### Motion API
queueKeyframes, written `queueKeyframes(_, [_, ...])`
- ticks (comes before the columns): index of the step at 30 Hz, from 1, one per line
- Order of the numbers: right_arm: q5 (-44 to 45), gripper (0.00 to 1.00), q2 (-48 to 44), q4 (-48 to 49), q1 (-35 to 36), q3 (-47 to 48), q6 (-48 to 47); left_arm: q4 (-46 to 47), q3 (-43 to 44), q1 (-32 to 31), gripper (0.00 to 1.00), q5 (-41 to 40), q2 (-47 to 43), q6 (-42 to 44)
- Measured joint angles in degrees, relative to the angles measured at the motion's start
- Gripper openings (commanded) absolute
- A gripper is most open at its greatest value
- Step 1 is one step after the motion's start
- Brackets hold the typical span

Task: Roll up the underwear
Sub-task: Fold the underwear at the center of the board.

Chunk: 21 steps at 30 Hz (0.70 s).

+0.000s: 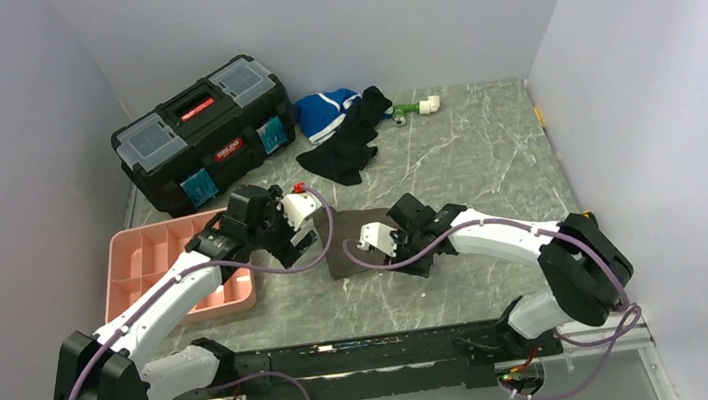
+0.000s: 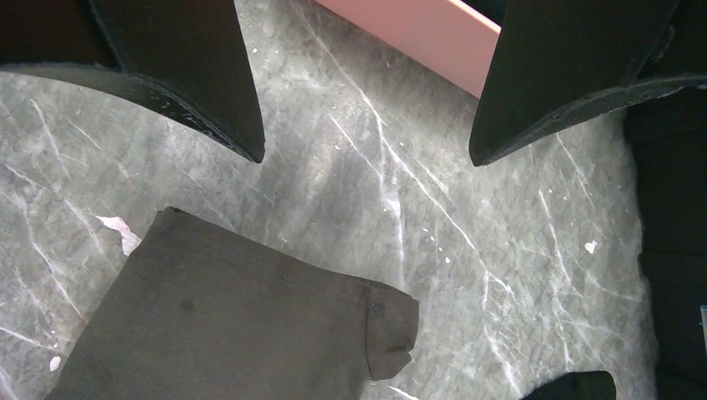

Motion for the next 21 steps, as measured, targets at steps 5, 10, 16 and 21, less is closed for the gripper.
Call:
queueKeyframes(5, [0.7, 0.5, 0.5, 0.3, 0.0, 0.0, -0.2, 0.0, -0.1, 0.0, 0.99, 0.0, 0.0, 0.2])
queueKeyframes(10, [0.9, 0.47, 1.5, 0.3, 0.0, 0.0, -0.7, 0.0, -1.0, 0.0, 0.99, 0.0, 0.0, 0.2])
queueKeyframes(16, [1.4, 0.39, 2.7, 0.7, 0.0, 0.2, -1.3, 0.0, -1.0, 0.0, 1.0, 0.0, 0.0, 0.2])
queueKeyframes(21, [2.3, 0.34, 3.0, 1.1, 0.0, 0.2, -1.7, 0.0, -1.0, 0.0, 0.99, -0.1, 0.0, 0.5])
